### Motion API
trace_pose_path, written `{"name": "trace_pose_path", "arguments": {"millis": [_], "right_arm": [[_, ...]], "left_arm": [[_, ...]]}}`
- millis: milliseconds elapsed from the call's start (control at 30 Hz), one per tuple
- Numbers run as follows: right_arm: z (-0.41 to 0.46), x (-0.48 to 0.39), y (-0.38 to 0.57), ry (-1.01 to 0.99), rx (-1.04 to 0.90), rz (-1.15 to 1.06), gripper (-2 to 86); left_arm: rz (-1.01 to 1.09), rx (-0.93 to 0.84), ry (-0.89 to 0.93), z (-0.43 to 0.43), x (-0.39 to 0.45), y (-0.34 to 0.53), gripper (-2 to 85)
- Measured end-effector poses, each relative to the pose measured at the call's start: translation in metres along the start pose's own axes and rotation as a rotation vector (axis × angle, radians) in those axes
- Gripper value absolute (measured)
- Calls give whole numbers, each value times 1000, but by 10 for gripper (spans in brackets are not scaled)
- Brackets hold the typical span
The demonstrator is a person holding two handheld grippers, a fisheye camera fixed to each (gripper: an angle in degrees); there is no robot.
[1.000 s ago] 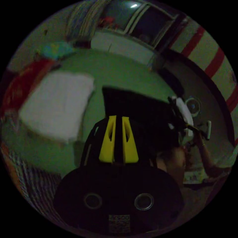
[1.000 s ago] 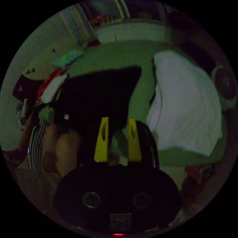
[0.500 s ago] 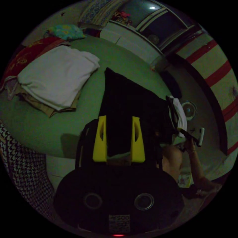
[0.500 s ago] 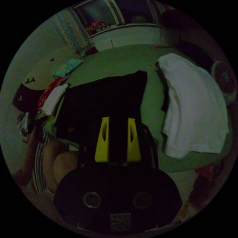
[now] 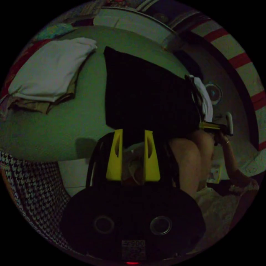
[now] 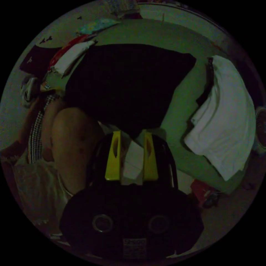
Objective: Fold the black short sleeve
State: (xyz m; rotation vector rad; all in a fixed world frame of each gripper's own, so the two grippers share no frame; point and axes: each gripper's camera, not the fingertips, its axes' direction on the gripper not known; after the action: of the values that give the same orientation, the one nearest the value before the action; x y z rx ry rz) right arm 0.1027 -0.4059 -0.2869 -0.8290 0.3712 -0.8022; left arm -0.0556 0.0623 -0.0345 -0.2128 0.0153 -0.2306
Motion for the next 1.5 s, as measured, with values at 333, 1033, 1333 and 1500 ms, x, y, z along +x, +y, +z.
{"name": "trace_pose_path", "arguments": {"millis": [333, 1033, 1333, 1500], "right_arm": [[-6, 75, -50, 33, 454, 390, 146], [-23, 114, -93, 176, 499, 518, 44], [18, 59, 48, 4, 400, 380, 130], [43, 45, 76, -2, 335, 482, 129]], "left_arm": [[-120, 261, -119, 6, -15, -87, 175], [-221, 308, -404, 41, 51, -221, 60], [-82, 222, -142, 71, 77, -99, 128], [-148, 204, -60, 105, 106, -44, 139]]}}
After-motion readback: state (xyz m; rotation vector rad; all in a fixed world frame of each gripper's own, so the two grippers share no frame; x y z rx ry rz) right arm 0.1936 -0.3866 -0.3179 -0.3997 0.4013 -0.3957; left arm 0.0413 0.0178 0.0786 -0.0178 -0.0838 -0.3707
